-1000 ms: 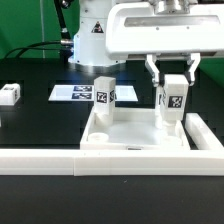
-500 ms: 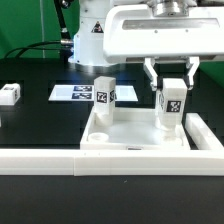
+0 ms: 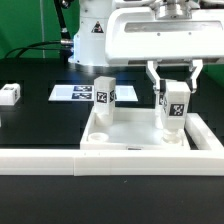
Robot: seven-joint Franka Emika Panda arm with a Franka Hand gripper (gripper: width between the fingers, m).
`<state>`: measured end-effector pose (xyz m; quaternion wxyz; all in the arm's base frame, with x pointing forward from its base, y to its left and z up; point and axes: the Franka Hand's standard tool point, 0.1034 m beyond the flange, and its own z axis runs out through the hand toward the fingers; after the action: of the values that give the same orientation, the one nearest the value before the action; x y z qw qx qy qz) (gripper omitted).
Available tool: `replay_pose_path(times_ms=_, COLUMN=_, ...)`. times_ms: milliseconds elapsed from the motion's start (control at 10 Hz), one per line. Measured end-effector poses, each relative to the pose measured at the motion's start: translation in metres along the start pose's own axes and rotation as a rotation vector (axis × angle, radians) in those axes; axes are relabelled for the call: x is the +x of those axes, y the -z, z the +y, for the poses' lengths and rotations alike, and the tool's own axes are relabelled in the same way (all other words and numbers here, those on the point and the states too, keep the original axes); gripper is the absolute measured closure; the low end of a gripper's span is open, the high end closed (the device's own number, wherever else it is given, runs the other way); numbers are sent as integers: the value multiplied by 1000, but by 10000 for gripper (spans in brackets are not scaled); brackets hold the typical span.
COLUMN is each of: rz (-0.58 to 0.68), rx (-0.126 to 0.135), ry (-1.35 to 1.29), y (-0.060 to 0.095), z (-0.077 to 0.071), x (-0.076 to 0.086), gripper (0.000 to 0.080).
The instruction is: Assemble square table
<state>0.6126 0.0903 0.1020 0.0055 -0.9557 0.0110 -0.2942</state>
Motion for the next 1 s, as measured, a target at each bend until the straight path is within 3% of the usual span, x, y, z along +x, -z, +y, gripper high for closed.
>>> replay_pose_path(times_ms=600, rz=28, rx=-2, ry=14, y=-9, z=-5, x=-6, gripper=509)
replay_pose_path(times_ms=1000, rz=42, rx=12, ry=15, y=-10, z=-11, x=-7, gripper=509)
